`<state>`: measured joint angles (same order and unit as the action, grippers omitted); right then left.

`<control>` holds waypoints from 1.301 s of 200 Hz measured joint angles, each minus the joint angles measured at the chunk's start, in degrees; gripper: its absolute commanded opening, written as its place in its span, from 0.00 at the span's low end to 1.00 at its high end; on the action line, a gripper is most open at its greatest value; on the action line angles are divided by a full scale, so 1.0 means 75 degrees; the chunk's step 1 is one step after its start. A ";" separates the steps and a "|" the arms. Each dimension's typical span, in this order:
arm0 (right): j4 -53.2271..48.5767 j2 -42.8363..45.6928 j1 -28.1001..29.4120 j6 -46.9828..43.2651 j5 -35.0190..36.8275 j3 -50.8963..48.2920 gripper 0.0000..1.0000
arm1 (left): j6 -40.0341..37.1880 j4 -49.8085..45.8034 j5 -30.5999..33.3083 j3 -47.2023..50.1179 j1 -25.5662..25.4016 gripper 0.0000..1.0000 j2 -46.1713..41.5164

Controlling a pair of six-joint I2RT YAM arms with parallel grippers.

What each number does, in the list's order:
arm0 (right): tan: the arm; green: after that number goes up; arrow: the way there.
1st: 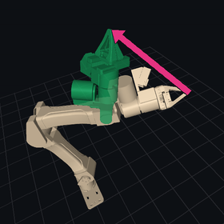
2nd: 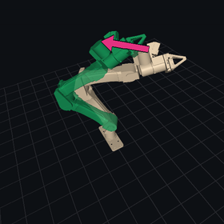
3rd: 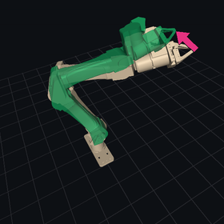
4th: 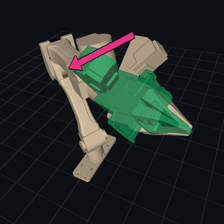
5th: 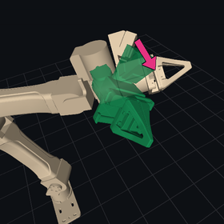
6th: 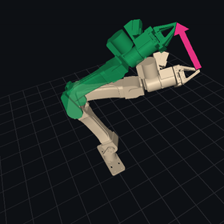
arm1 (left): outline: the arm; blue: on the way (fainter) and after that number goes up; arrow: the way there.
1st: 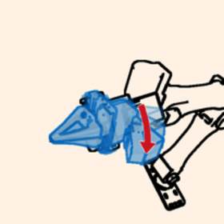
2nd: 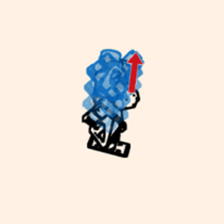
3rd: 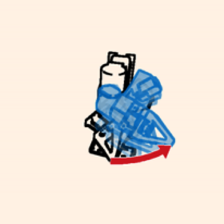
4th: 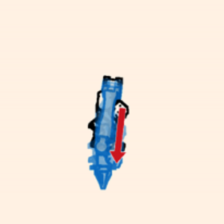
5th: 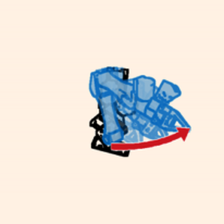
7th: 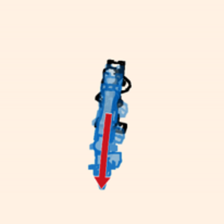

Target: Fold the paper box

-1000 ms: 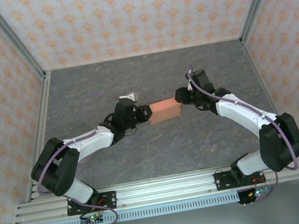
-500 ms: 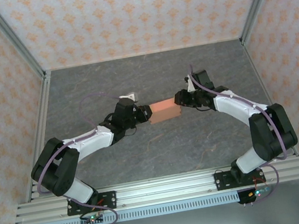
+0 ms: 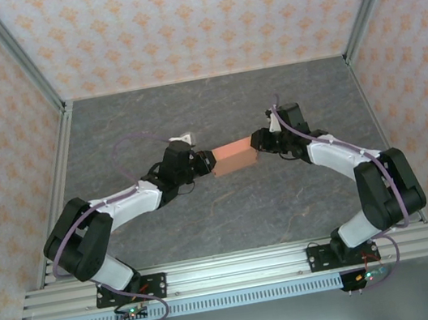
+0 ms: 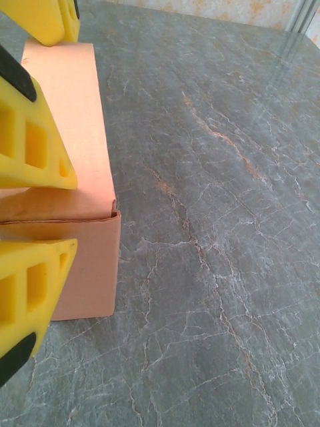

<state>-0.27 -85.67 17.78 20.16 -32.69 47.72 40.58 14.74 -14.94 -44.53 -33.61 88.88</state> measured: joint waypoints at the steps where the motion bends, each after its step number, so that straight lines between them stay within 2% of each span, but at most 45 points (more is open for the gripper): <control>1: 0.0000 0.0000 0.0000 0.0000 -0.0003 0.0000 0.22 | 0.0000 0.0000 0.0003 0.0000 0.0000 0.24 0.0000; 32: 0.0003 0.0128 0.0003 -0.0017 -0.0023 -0.0119 0.22 | -0.0140 -0.0184 0.0026 -0.0085 0.0003 0.24 -0.0032; 73: 0.0000 0.0886 0.0055 -0.0038 -0.0219 -0.0825 0.23 | -0.0274 -0.0408 0.0020 -0.0017 -0.0073 0.25 -0.0242; 141: 0.0192 0.1923 0.0414 -0.0032 -0.0015 -0.1810 0.24 | -0.0271 -0.0484 0.0326 0.0609 -0.0638 0.26 -0.0836; 207: 0.0233 0.1682 0.0761 0.0026 0.0152 -0.2305 0.24 | -0.0274 -0.0682 0.0525 0.1005 -0.0772 0.29 -0.0801; 232: 0.0213 0.1498 0.0761 -0.0006 0.0303 -0.2305 0.31 | -0.0291 -0.0688 0.0653 0.1008 -0.0772 0.32 -0.0705; 260: -0.0020 0.1504 0.0801 -0.0032 0.0603 -0.2226 0.41 | -0.0460 -0.0854 0.0775 0.1011 -0.0769 0.45 -0.0781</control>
<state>-0.43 -74.39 23.79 19.92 -28.16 31.03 37.12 8.34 -9.13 -36.95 -39.38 83.02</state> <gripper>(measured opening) 0.379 0.391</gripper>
